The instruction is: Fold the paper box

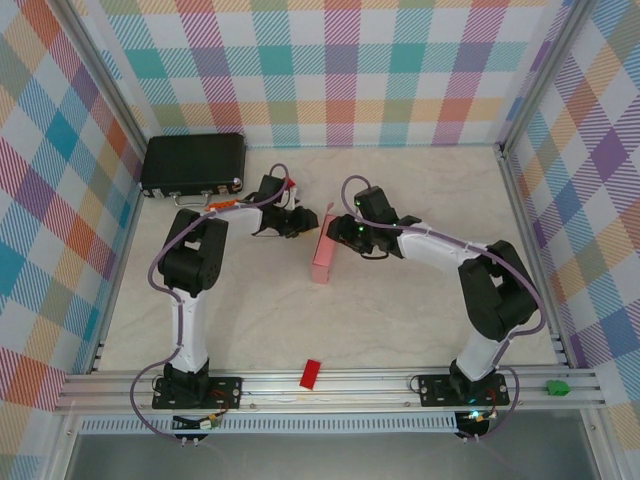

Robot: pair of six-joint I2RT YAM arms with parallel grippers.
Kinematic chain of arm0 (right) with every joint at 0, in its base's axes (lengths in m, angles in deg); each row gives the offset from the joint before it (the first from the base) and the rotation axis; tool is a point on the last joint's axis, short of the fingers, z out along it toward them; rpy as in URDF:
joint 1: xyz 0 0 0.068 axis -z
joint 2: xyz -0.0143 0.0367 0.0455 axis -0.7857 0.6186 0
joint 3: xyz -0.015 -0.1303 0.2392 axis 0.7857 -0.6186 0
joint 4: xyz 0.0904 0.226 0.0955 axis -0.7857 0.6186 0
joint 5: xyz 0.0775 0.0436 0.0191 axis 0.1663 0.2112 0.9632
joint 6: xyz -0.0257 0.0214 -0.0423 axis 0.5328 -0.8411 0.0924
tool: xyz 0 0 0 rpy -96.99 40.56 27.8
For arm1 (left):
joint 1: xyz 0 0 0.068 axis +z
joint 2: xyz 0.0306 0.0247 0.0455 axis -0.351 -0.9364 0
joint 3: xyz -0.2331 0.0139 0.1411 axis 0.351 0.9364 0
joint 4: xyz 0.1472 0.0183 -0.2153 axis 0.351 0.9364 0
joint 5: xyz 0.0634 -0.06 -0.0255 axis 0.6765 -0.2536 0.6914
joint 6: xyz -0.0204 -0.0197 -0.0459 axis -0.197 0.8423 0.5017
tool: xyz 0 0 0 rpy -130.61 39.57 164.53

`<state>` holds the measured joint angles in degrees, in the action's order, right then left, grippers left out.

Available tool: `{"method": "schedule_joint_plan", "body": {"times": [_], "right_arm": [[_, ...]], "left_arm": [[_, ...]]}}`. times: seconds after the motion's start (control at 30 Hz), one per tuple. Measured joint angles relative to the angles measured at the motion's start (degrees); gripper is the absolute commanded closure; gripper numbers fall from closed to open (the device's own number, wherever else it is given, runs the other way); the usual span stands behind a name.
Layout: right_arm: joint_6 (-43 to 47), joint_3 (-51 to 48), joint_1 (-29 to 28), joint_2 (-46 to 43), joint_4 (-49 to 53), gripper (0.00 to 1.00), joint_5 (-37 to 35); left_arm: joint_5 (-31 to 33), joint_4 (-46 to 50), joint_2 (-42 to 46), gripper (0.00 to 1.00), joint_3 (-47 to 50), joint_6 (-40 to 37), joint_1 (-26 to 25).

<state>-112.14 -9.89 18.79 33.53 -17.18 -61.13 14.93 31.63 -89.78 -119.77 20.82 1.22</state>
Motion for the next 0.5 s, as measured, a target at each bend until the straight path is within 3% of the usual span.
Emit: {"method": "schedule_joint_plan", "body": {"times": [0.2, 0.5], "right_arm": [[0.5, -0.3, 0.1, -1.9, 2.1, 0.51, -2.0], [2.3, -2.3, 3.2, -6.3, 2.5, 0.5, -2.1]], "left_arm": [[7.2, 3.1, 7.4, 0.59, 0.1, -0.6, 0.1], [16.3, 11.1, 20.1, 0.32, 0.1, -1.8, -0.9]]}}
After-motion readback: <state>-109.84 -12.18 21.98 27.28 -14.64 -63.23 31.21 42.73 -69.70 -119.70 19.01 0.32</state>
